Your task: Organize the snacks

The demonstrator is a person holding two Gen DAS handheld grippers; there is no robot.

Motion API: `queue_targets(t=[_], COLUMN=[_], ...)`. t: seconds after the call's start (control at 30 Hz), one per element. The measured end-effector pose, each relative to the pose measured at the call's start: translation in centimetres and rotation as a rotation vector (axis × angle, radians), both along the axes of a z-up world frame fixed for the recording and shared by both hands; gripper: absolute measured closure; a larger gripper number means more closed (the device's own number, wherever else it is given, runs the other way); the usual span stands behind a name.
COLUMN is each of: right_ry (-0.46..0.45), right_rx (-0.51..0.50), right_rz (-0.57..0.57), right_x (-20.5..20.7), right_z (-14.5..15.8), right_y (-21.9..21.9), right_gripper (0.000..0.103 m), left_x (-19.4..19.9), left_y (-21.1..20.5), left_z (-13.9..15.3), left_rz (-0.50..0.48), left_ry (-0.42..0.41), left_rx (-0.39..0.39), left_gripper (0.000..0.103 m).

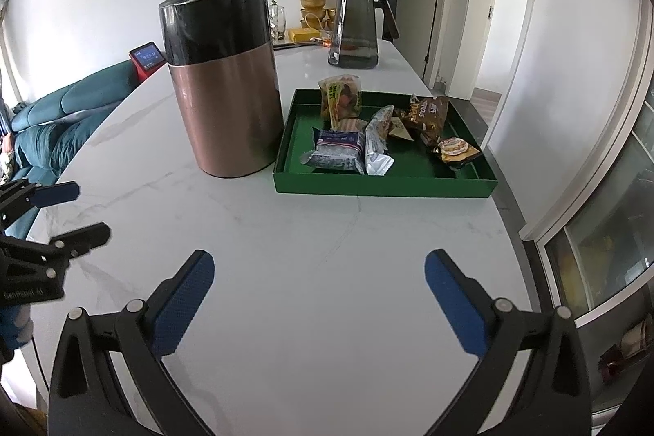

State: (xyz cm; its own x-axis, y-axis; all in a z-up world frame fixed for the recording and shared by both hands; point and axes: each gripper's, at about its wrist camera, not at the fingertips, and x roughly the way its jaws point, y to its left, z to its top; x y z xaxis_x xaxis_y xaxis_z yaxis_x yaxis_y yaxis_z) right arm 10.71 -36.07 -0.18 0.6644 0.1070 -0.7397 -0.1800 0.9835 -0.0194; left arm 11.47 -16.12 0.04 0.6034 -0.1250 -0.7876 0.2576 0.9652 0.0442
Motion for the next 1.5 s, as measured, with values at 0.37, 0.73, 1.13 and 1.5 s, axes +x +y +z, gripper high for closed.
queue_targets(t=[0.37,0.73,1.13,1.5], right_ry=[0.024,0.032,0.041,0.056], right_rx=[-0.011,-0.024,-0.017,-0.02], right_rz=[-0.049,-0.053,-0.053,-0.058], right_x=[-0.3,-0.3,-0.5,-0.8], right_z=[-1.1,-1.5,-2.0,-2.4], right_y=[-2.0,-2.0,-2.1,-2.3], right_gripper=[0.0,0.0,0.0,0.0], left_x=[0.4,0.3,0.3,0.2], left_y=[5.4,7.9,8.2,7.7], left_z=[-1.1,-1.4,-1.5,-1.6], left_rz=[0.13,0.193,0.23,0.182], left_ry=[0.02,0.019,0.012,0.046], left_rx=[0.055,0.102,0.14,0.067], left_gripper=[0.032,0.031,0.02,0.02])
